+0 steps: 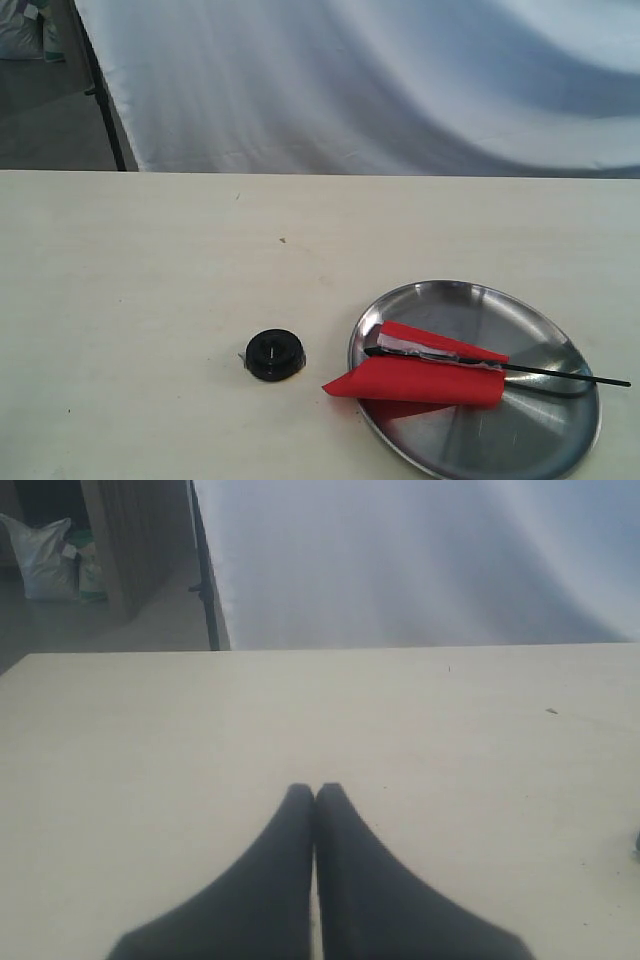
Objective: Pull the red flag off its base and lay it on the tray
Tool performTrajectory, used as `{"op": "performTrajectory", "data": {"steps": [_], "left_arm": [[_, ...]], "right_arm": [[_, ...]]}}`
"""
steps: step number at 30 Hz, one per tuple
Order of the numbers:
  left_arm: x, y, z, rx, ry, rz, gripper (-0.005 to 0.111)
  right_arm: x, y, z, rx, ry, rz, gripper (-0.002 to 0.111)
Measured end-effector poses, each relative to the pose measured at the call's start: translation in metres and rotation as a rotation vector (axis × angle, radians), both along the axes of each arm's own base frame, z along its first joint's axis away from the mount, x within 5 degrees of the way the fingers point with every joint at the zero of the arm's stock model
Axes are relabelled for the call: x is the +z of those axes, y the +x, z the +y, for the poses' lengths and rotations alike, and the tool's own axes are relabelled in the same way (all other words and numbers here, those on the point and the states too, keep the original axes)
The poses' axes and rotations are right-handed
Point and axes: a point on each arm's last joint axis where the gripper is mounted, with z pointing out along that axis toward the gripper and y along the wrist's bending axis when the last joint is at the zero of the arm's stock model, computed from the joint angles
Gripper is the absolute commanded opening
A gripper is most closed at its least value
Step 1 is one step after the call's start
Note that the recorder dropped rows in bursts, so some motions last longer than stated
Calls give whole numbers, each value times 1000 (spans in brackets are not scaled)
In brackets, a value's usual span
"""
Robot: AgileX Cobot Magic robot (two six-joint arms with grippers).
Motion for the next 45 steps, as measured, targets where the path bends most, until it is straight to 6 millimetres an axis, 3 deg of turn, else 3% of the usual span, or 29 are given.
{"op": "performTrajectory", "data": {"steps": [4,8,19,23,30,34,41,45], "left_arm": [[0,0,0,0,0,0,0],[0,0,0,0,0,0,0],[0,0,0,0,0,0,0],[0,0,0,0,0,0,0],[0,0,0,0,0,0,0],[0,0,0,0,0,0,0],[0,0,0,0,0,0,0],[0,0,0,0,0,0,0]], "right_arm": [[-5,-5,16,197,-166,3,0],[-9,-14,31,394,-215,20,0],[-11,-21,41,529,-213,30,0],[-3,-24,45,572,-92,-5,0],[25,-23,40,549,372,-128,0],[34,-22,35,531,534,-171,0],[39,-20,28,480,671,-197,0],[35,-11,16,296,647,-203,0]]}}
